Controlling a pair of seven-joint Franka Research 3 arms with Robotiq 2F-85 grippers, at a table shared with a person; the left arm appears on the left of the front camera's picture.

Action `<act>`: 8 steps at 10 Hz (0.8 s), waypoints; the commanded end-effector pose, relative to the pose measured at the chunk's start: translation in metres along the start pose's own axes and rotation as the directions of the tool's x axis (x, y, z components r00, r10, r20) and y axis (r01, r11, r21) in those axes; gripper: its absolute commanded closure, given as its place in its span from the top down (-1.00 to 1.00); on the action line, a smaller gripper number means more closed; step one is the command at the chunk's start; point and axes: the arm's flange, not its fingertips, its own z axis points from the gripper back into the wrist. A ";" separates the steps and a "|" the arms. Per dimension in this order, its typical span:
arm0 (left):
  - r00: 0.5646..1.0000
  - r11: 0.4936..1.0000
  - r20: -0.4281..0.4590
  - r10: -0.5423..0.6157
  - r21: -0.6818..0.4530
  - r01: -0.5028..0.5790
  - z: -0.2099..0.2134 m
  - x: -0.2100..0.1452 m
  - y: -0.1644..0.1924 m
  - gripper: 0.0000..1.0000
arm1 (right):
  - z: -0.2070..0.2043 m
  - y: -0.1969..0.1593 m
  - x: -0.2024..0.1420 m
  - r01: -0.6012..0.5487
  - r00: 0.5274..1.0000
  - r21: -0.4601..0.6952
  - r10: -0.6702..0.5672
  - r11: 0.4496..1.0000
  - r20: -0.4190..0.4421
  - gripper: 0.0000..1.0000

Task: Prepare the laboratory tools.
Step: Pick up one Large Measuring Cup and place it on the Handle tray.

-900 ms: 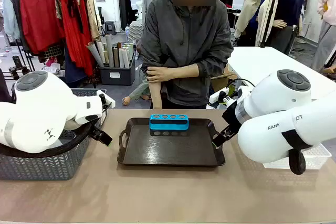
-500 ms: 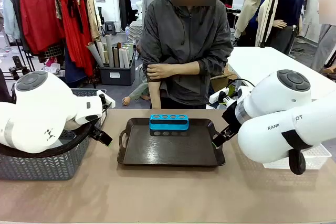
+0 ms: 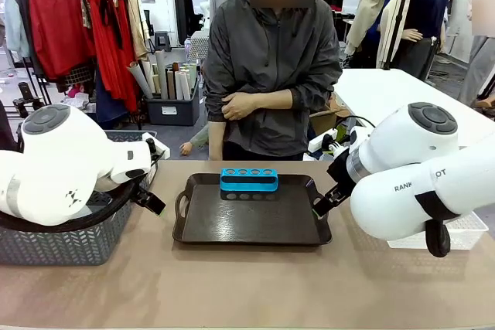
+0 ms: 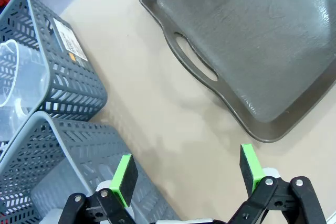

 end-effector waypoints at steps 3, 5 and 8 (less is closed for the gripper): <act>1.000 1.000 0.000 0.000 0.000 0.000 0.000 0.000 0.000 1.00 | 0.000 0.000 0.000 0.001 1.000 0.000 -0.001 1.000 0.000 1.00; 1.000 1.000 0.000 0.000 0.000 0.000 0.000 0.000 0.000 1.00 | 0.000 0.000 0.000 0.001 1.000 0.000 -0.001 1.000 0.000 1.00; 1.000 1.000 0.000 0.000 0.000 0.000 0.000 0.000 0.000 1.00 | 0.000 0.000 0.000 0.001 1.000 0.000 -0.001 1.000 0.000 1.00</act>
